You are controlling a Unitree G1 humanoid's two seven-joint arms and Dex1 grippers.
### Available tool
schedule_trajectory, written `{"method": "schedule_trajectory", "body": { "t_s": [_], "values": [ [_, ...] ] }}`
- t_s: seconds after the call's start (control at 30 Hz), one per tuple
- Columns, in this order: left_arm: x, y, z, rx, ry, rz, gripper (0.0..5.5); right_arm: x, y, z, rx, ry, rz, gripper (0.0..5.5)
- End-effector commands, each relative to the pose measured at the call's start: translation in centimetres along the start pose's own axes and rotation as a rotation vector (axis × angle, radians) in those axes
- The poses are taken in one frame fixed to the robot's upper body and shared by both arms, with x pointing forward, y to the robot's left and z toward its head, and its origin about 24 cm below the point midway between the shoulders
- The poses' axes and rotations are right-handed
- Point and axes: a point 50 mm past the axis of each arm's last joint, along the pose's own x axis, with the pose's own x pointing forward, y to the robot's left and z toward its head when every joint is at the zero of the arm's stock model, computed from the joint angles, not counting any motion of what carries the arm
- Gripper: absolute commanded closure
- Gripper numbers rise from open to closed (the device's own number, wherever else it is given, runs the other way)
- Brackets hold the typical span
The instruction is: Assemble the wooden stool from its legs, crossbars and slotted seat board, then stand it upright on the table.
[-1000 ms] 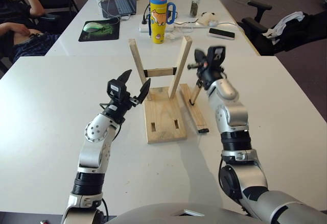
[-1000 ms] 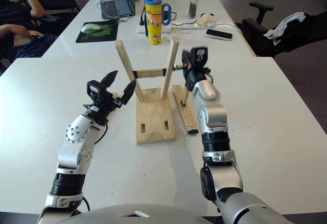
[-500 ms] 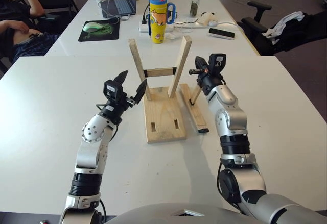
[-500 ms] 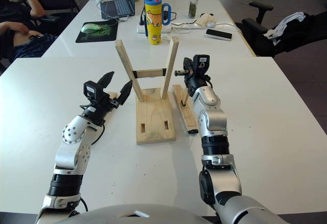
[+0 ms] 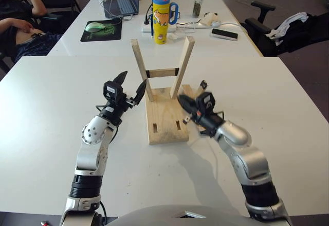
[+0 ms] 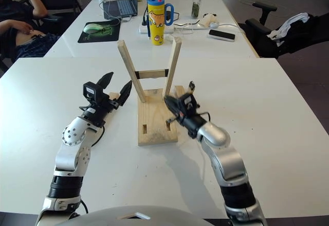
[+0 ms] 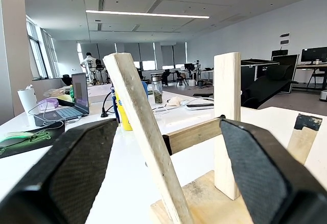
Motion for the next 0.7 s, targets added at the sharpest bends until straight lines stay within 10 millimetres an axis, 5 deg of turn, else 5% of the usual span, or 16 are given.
{"method": "schedule_trajectory", "body": {
  "t_s": [0.03, 0.37, 0.57, 0.7],
  "values": [
    [-0.3, 0.0, -0.3, -0.006, 0.019, -0.003, 1.44, -0.3, -2.0, -0.8, 0.122, 0.099, -0.134, 4.3],
    [0.0, -0.4, -0.5, -0.024, 0.026, -0.019, 0.1, 0.2, -3.8, 0.2, 0.111, 0.153, -0.268, 2.83],
    [0.4, -0.7, -0.6, -0.039, 0.031, -0.04, 0.1, 0.7, -3.9, -1.1, 0.089, 0.271, -0.28, 2.03],
    [0.4, -0.6, -0.6, -0.036, 0.035, -0.044, 0.1, 1.2, -4.4, -1.3, 0.089, 0.307, -0.309, 2.03]
  ]
}}
